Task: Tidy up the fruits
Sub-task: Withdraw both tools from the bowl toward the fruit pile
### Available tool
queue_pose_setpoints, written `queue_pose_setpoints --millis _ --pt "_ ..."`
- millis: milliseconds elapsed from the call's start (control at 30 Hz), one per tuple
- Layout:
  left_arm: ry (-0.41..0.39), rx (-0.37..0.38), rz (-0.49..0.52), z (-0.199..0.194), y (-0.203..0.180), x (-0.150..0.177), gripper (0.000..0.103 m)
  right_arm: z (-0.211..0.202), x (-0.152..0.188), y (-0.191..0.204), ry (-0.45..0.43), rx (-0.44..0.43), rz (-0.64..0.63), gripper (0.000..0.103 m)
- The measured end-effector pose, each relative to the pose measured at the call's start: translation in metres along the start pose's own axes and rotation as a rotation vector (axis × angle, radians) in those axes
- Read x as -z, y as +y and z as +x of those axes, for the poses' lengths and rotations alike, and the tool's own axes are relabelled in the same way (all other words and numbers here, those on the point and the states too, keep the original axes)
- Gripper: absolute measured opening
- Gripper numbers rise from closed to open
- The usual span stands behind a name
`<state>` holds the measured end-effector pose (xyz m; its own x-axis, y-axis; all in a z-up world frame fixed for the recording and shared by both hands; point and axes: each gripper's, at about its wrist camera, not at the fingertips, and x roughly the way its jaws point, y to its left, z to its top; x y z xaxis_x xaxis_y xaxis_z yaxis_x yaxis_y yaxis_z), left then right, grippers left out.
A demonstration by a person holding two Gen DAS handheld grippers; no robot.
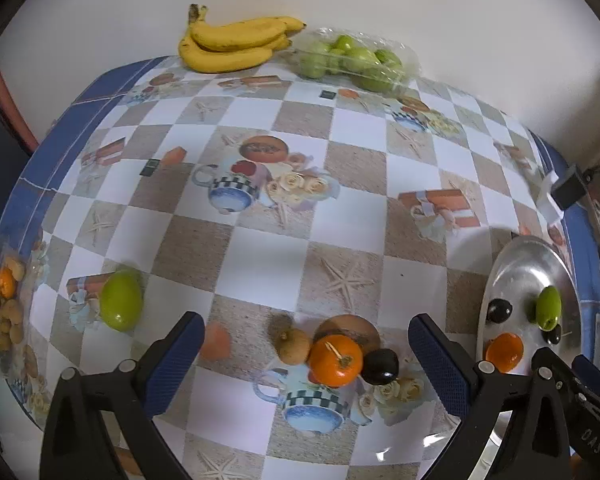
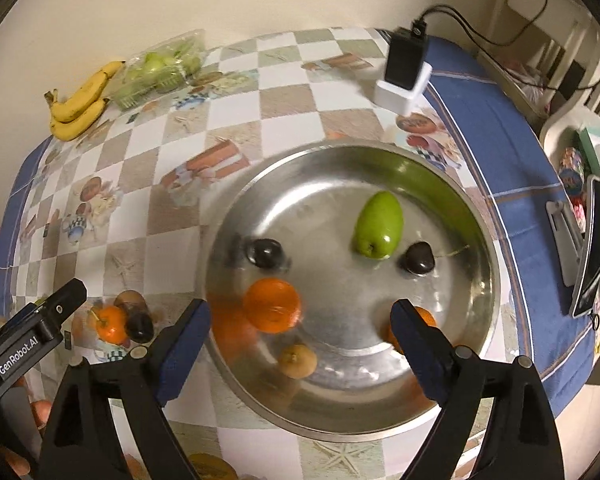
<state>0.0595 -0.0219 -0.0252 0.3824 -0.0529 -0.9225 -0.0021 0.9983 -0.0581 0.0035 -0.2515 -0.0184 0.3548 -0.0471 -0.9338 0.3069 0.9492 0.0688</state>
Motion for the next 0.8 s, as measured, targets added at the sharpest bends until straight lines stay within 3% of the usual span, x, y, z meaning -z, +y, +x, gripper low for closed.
queue_pose_setpoints --millis 233,300,800 --pt "-0.024 0.011 -0.039 -0.007 0.018 -0.003 0.103 -0.006 -0.001 0.027 -0.031 -0.024 -0.045 0.093" --pt "-0.035 0.009 -0.053 -0.009 0.025 -0.005 0.103 -0.005 -0.001 0.032 -0.032 -0.030 -0.051 0.103" --pt "-0.058 0.005 -0.180 -0.014 0.079 -0.007 0.103 -0.005 0.005 0.094 -0.037 -0.131 -0.167 0.103"
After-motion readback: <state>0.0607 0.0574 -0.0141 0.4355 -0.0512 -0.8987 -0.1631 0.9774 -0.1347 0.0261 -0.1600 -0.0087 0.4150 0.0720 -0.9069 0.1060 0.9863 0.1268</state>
